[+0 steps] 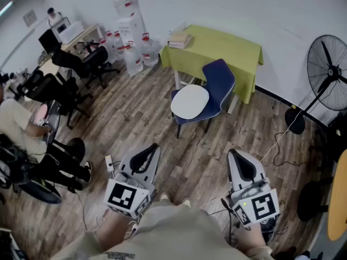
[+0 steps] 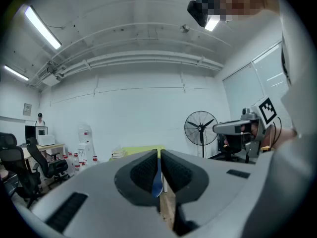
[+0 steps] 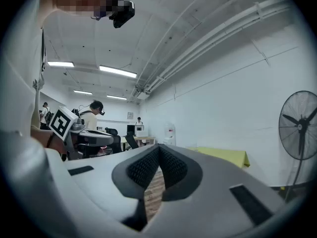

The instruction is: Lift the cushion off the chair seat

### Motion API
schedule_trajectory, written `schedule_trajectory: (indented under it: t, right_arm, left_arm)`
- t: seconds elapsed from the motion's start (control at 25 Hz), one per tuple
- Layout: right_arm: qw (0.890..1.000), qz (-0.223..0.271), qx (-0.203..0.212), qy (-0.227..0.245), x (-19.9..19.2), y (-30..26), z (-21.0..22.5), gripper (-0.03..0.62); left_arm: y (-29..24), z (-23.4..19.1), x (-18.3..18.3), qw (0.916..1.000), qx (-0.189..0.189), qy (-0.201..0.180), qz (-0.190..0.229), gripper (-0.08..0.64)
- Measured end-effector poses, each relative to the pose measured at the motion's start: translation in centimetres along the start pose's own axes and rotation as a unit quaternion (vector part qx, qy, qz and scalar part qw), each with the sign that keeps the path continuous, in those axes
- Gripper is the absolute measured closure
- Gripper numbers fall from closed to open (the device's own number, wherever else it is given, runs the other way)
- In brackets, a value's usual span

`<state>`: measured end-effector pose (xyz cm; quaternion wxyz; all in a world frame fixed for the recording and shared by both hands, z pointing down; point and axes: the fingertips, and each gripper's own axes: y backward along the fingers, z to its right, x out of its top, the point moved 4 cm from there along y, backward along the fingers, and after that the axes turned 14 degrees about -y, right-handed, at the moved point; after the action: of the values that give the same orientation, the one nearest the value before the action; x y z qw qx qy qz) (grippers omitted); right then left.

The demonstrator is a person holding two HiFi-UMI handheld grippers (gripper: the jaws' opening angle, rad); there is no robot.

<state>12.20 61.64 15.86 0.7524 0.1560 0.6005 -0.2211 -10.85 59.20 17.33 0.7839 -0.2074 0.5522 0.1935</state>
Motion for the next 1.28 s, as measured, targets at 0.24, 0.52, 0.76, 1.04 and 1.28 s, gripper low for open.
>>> schedule_trajectory:
  t: [0.24, 0.52, 0.76, 1.04, 1.28]
  right_arm:
    - [1.000, 0.005, 0.014, -0.012, 0.2, -0.3, 0.6, 0.571]
    - [1.000, 0.019, 0.008, -0.021, 1.0, 0.2, 1.2, 0.571]
    - [0.994, 0.085, -0.022, -0.059, 2.3, 0.1, 2.7, 0.313]
    - [0.995, 0.070, -0.038, -0.051, 2.0, -2.9, 4.1, 0.313]
    - [0.997, 0.039, -0.048, -0.037, 1.6, -8.0, 6.0, 0.313]
  left_arm:
    - [-1.1, 0.1, 0.6, 1.0000, -0.004, -0.001, 0.005, 0.523]
    - [-1.3, 0.0, 1.2, 0.9999, -0.005, 0.003, 0.009, 0.523]
    - [-1.2, -1.8, 2.9, 0.9942, 0.051, 0.035, 0.089, 0.299]
    - [-4.1, -3.0, 0.5, 0.9983, 0.036, -0.006, 0.045, 0.299]
    - [-8.0, -6.3, -1.1, 0.9987, 0.028, 0.007, 0.043, 0.301]
